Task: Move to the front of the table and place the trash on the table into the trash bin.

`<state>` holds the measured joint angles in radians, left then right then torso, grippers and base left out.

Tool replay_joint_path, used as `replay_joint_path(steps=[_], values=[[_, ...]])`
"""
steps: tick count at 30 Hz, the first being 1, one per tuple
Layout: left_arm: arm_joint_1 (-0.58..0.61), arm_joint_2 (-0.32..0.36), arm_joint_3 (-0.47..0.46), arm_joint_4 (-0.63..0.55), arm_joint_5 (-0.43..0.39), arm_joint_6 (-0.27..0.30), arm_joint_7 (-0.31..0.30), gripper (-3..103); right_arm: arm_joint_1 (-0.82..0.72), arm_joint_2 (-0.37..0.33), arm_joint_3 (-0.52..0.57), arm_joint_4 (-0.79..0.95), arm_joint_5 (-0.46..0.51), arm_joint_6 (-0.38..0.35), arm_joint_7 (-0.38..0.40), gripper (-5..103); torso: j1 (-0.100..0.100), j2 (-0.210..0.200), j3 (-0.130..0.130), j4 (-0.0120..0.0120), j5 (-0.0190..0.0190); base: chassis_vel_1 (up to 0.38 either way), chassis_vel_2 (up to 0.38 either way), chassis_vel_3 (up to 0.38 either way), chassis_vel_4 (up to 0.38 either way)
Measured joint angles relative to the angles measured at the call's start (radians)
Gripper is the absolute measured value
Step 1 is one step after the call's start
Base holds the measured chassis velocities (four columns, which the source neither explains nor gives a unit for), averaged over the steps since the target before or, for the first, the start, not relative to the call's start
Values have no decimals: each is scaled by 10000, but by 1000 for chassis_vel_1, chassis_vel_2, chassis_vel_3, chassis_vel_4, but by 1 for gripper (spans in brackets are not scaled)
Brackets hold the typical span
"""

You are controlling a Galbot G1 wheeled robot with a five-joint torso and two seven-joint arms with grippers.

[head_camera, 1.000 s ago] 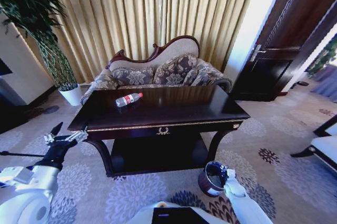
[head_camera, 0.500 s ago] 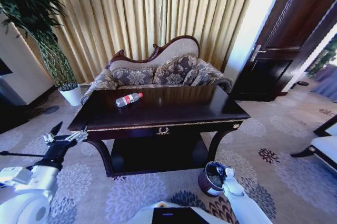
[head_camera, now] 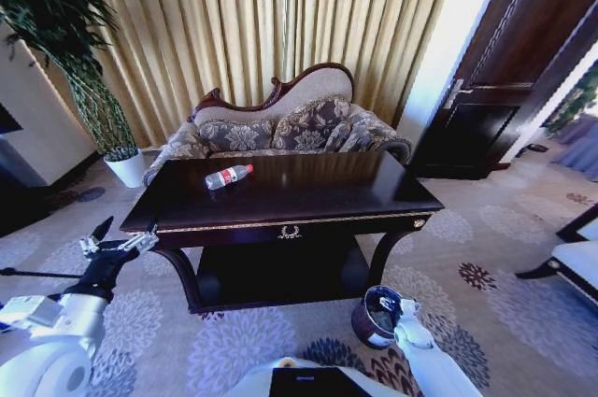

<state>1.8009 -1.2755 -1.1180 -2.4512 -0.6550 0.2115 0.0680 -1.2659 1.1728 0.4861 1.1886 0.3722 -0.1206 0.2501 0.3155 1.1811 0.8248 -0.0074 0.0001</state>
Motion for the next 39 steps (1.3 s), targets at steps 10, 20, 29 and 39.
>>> replay_joint_path(steps=[10,20,29,39], values=[[122,-60,-18,69,-24,-96,-22,100,-1240,-2,1147,4625,1375,305,-1597,100,0,0,0,1,-1,0,0,0,0],[59,23,-197,187,-237,-158,-40,100,-2399,302,1665,9179,999,-167,-1705,100,0,0,-1,-1,-2,0,0,0,0],[-8,95,-193,341,-349,-157,-48,100,-2807,331,569,11601,-248,-1335,-1022,100,0,0,-1,0,-2,0,0,0,0],[4,204,-419,77,-380,545,-270,100,-2876,206,-178,11962,-335,-2000,-345,100,0,1,-1,-1,0,0,0,0,0]])
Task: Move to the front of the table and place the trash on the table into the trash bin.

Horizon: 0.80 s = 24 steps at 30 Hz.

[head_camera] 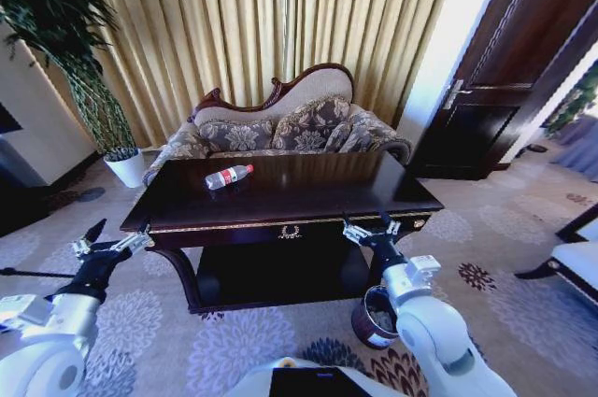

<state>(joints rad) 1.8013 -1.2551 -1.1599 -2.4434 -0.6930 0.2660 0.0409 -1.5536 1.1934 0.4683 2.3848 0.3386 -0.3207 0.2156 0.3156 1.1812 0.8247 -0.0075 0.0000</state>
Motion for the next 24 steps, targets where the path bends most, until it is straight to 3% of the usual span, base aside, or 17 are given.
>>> replay_joint_path(steps=[24], values=[[34,-66,84,-28,211,-7,62,100,63,-59,-98,-133,94,34,-40,100,1,-1,1,0,0,-6,8,7,-8]])
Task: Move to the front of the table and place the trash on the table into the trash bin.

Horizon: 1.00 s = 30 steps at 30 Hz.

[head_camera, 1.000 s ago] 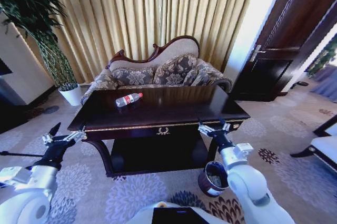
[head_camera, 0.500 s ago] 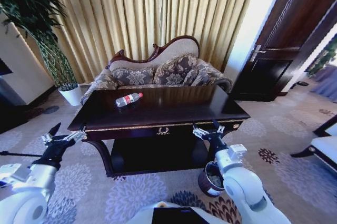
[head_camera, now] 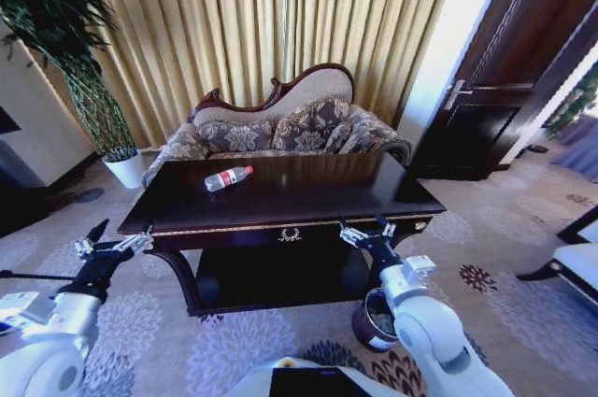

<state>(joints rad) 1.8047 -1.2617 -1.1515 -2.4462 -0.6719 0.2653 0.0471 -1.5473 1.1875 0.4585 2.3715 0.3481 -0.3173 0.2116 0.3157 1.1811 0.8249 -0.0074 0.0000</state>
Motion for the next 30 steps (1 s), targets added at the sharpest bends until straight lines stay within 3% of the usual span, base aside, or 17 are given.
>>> replay_joint_path(steps=[30], values=[[-151,4,313,111,205,-67,-8,100,184,-6,-132,-257,-14,68,-59,100,0,0,0,0,0,-55,59,62,-61]])
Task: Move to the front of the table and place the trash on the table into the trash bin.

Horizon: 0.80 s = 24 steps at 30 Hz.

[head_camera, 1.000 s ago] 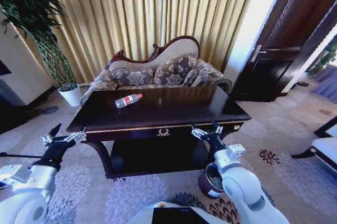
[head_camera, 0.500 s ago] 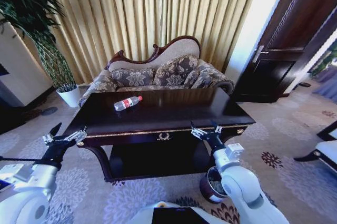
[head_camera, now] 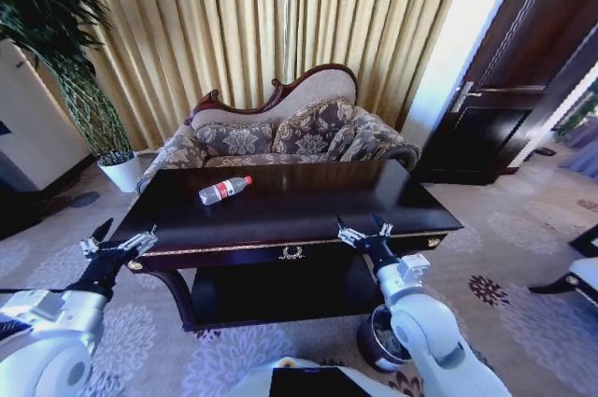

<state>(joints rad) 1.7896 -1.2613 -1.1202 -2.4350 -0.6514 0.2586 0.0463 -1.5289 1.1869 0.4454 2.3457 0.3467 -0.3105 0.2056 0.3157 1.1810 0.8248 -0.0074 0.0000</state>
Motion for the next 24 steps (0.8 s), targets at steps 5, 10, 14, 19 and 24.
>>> replay_joint_path(steps=[5,10,14,19,24], values=[[13,-12,-8,1,0,-20,-2,100,-18,20,-22,35,-19,1,-4,100,0,1,0,0,0,-79,77,71,-63],[53,-58,-9,29,-5,-145,-4,100,-56,26,-44,68,-82,0,-5,100,0,0,0,0,-1,-61,62,55,-69],[58,-65,-18,19,-19,-149,-4,100,-64,27,-46,97,-78,-1,-5,100,1,-1,1,0,0,-39,40,24,-25],[58,-81,12,-24,-21,-120,27,100,-63,55,-45,100,-74,2,-4,100,-3,0,-1,0,0,0,0,0,0],[46,-108,66,-51,-7,32,65,100,-76,74,-40,56,-72,153,-1,100,-3,1,-1,0,0,0,0,0,0]])
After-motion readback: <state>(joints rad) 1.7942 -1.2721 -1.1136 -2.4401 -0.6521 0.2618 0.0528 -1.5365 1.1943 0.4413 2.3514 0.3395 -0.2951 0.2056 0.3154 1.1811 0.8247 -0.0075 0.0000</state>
